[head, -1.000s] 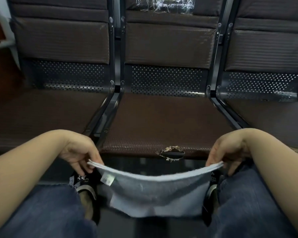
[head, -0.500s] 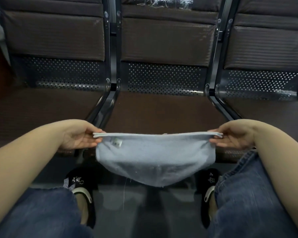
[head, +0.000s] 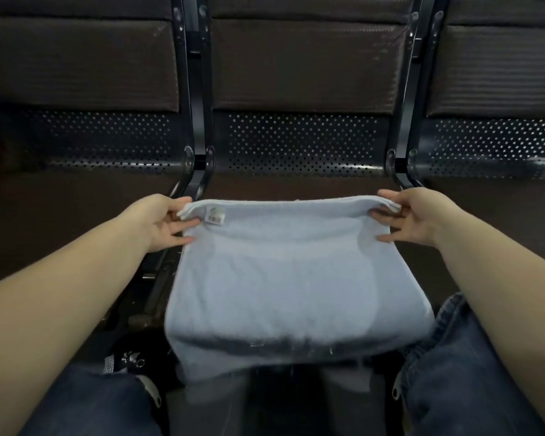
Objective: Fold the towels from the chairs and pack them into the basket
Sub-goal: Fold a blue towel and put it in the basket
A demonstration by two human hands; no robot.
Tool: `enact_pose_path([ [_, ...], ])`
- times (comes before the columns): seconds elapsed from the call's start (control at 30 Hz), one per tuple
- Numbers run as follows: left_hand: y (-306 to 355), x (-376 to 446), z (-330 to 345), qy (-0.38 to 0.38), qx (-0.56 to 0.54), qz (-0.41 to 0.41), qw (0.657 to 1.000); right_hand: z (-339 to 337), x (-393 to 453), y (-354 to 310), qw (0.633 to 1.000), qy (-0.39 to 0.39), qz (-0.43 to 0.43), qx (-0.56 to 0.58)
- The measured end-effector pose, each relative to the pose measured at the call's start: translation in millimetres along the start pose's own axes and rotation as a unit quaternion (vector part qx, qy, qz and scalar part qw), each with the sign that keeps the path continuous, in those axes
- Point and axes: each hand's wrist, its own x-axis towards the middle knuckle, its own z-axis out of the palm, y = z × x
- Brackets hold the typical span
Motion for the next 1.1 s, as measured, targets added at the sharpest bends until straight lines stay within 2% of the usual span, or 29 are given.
enact_pose_path([
  [0.2,14.6,30.4,9.3,0.016,-0.08,0.068,0.994,19.7,34.6,-10.5,0.996,0.004,-0.08,0.033],
  [0.33,21.5,41.8,16.4,0.006,-0.115,0.116,0.986,29.9,53.3,-19.8,0.988,0.018,-0.112,0.102],
  [0.43,28.0,43.8,19.1,-0.003,-0.11,0.145,0.983,31.9,59.8,-25.8,0.978,0.025,-0.133,0.159],
  [0.57,27.7,46.1,12.2,-0.002,-0.084,0.146,0.986,26.6,58.3,-25.9,0.977,0.019,-0.149,0.151],
  [0.73,23.9,31.2,4.7,-0.009,-0.043,0.154,0.987,14.2,39.7,-23.7,0.984,0.004,-0.155,0.089],
  [0.9,16.8,4.9,-10.5,0.01,0.063,0.19,0.98,-12.5,2.9,-20.3,0.988,-0.027,-0.139,-0.064],
  [1.03,9.2,-14.5,-25.0,0.002,0.137,0.2,0.97,-38.3,-30.6,-19.3,0.969,-0.063,-0.075,-0.226],
  [1.1,3.5,-24.9,-33.1,-0.009,0.227,0.211,0.951,-45.9,-45.6,-17.3,0.954,-0.077,-0.027,-0.289],
])
